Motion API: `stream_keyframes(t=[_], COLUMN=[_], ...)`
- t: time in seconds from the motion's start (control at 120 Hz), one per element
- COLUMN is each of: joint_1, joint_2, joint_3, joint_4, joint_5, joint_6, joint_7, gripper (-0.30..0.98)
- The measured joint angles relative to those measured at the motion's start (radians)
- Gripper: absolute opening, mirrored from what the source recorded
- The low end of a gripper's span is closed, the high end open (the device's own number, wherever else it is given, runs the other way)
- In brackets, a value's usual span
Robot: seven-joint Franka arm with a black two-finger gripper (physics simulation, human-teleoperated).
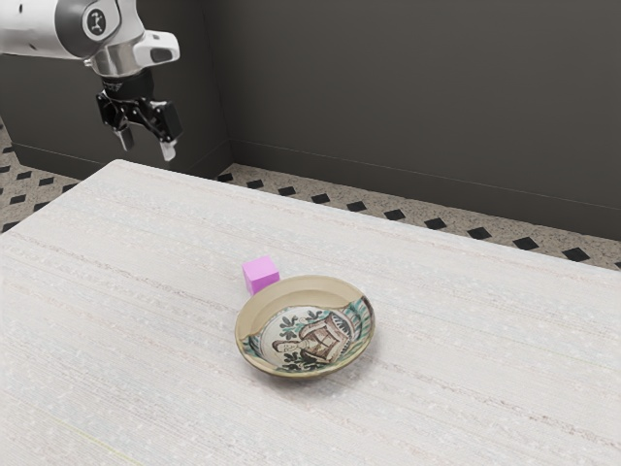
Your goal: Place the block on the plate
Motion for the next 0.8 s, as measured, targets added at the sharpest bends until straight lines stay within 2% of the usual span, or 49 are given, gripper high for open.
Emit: stream_keyframes(t=[0.383, 0.533, 0.8], joint_1=[-0.005, -0.008, -0.072], joint_2=[0.006, 0.032, 0.192], joint_3=[-0.005, -0.009, -0.002], joint_4=[0.0, 0.0, 0.053], joint_5=[-0.003, -0.046, -0.094], joint_6=[0.003, 0.005, 0.066], joint_7=[0.054, -0.059, -0.372], gripper=[0.69, 0.69, 0.69])
